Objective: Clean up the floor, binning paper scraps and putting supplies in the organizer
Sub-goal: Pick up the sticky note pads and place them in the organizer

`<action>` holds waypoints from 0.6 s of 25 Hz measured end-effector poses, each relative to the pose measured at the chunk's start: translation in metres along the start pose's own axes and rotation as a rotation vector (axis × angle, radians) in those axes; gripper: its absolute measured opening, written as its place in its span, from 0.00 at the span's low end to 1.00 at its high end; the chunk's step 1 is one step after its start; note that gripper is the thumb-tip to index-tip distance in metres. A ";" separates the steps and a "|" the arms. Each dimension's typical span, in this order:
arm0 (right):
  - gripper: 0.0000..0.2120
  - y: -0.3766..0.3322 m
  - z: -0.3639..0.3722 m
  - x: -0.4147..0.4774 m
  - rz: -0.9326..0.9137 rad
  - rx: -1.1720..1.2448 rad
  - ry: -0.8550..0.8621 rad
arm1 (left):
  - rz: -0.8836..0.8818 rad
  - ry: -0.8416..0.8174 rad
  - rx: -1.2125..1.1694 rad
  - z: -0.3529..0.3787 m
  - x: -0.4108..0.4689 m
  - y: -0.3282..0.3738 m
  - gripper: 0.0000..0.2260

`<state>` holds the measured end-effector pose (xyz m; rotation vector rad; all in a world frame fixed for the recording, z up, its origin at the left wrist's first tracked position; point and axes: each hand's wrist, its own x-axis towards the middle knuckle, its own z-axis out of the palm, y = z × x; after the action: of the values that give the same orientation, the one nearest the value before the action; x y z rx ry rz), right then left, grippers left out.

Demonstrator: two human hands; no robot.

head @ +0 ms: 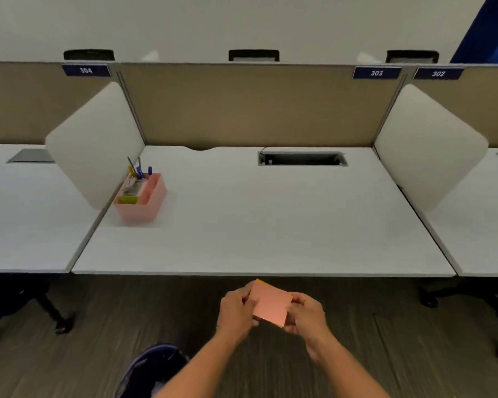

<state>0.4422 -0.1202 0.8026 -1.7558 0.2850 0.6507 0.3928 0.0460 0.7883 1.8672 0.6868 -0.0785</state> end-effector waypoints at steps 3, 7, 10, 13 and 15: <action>0.10 -0.045 0.042 0.032 -0.043 -0.053 -0.012 | -0.006 0.028 -0.012 -0.041 0.044 0.004 0.19; 0.07 -0.084 0.088 0.071 -0.046 -0.051 -0.060 | -0.074 0.134 -0.225 -0.077 0.090 0.015 0.13; 0.04 -0.111 0.117 0.108 -0.009 -0.098 -0.080 | -0.132 0.217 -0.322 -0.095 0.129 0.019 0.08; 0.05 -0.136 0.140 0.152 -0.076 -0.181 -0.146 | -0.190 0.271 -0.268 -0.116 0.166 0.024 0.05; 0.07 -0.162 0.154 0.184 -0.147 -0.239 -0.227 | -0.208 0.298 -0.222 -0.135 0.192 0.030 0.04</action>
<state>0.6313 0.0985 0.8054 -1.8876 -0.0812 0.7933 0.5312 0.2380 0.7975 1.6046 1.0513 0.1405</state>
